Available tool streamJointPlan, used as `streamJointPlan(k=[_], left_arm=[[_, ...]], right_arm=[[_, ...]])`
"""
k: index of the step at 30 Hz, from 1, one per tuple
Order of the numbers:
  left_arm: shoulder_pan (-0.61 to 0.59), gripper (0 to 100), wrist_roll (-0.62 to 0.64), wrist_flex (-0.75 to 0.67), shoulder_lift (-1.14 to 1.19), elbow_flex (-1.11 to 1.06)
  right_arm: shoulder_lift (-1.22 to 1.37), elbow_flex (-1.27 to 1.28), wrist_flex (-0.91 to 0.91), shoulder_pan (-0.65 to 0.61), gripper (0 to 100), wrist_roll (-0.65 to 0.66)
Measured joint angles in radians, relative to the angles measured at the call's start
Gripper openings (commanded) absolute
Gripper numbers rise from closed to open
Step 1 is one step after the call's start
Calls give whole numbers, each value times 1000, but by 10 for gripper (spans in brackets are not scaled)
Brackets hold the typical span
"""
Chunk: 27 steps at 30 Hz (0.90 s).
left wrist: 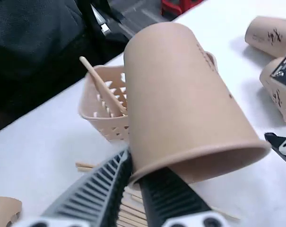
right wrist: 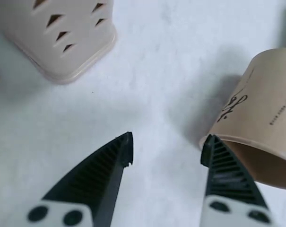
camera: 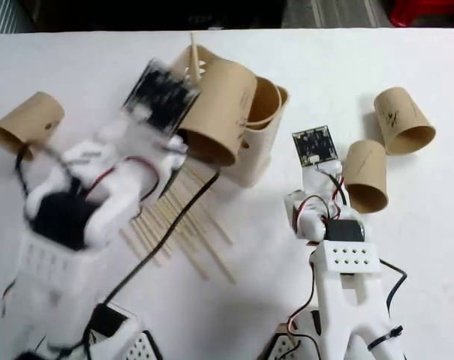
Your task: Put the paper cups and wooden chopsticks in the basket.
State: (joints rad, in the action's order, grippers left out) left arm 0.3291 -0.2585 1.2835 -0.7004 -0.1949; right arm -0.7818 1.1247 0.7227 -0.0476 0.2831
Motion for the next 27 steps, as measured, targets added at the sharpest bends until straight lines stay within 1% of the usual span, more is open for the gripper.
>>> streamJointPlan(k=[6,8,11,12,17,25,27], left_arm=[[31,29,0,157,292,270],[32,75,0,195,382,359],[32,189,0,256,489,488],[32,209,0,276,522,531],[32,206,25,341,652,727],[32,209,48,350,813,982],[32,211,72,350,852,1049]], right_arm=[[0,0,0,0,244,0],[0,0,0,0,244,0],[0,0,0,0,244,0],[0,0,0,0,244,0],[0,0,0,0,244,0],[0,0,0,0,244,0],[0,0,0,0,244,0]])
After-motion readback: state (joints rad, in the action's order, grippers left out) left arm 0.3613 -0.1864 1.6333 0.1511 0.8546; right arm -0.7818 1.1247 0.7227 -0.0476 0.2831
